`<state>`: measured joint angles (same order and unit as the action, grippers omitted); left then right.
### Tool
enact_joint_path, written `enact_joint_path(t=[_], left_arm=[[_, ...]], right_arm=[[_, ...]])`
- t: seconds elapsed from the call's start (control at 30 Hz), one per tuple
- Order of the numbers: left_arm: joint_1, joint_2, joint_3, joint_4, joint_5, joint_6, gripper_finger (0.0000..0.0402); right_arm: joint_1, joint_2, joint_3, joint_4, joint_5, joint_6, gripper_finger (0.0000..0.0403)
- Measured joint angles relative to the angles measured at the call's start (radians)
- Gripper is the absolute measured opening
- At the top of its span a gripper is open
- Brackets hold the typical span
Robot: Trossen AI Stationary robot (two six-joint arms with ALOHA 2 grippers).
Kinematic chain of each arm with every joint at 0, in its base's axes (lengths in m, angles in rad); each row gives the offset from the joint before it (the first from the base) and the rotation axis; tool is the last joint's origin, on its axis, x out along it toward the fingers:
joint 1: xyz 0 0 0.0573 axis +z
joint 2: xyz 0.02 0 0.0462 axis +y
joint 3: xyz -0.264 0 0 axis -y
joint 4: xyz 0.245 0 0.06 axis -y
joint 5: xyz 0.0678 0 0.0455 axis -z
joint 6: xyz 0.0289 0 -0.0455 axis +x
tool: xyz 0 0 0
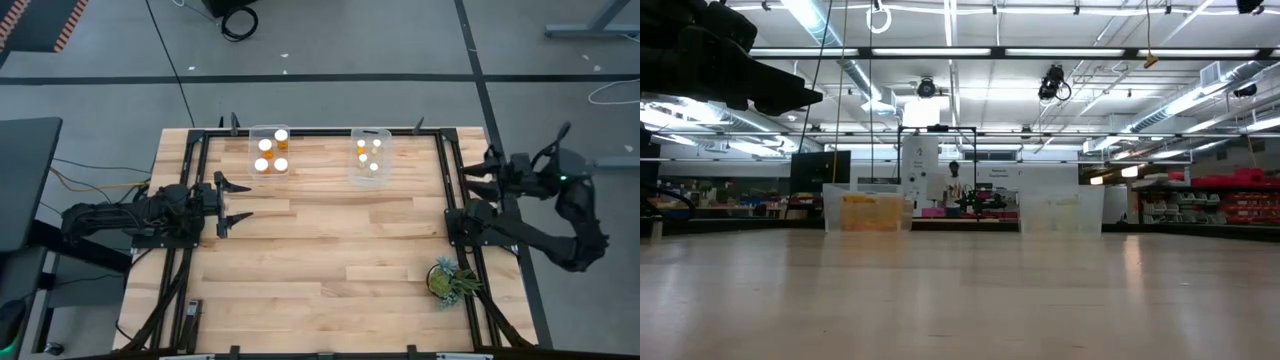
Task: Pick and place medicine bottles into bin by pill shape (circle, oval)
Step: Return to Home Position
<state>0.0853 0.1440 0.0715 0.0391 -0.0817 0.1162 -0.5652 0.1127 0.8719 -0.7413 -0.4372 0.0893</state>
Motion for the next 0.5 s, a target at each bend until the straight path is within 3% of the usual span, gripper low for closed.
enact_joint_path(t=[0.5], left_arm=[[0.000, 0.000, 0.000, 0.000, 0.000, 0.000, 0.0341]], right_arm=[[-0.004, -0.031, -0.272, 0.304, -0.013, 0.024, 0.0154]])
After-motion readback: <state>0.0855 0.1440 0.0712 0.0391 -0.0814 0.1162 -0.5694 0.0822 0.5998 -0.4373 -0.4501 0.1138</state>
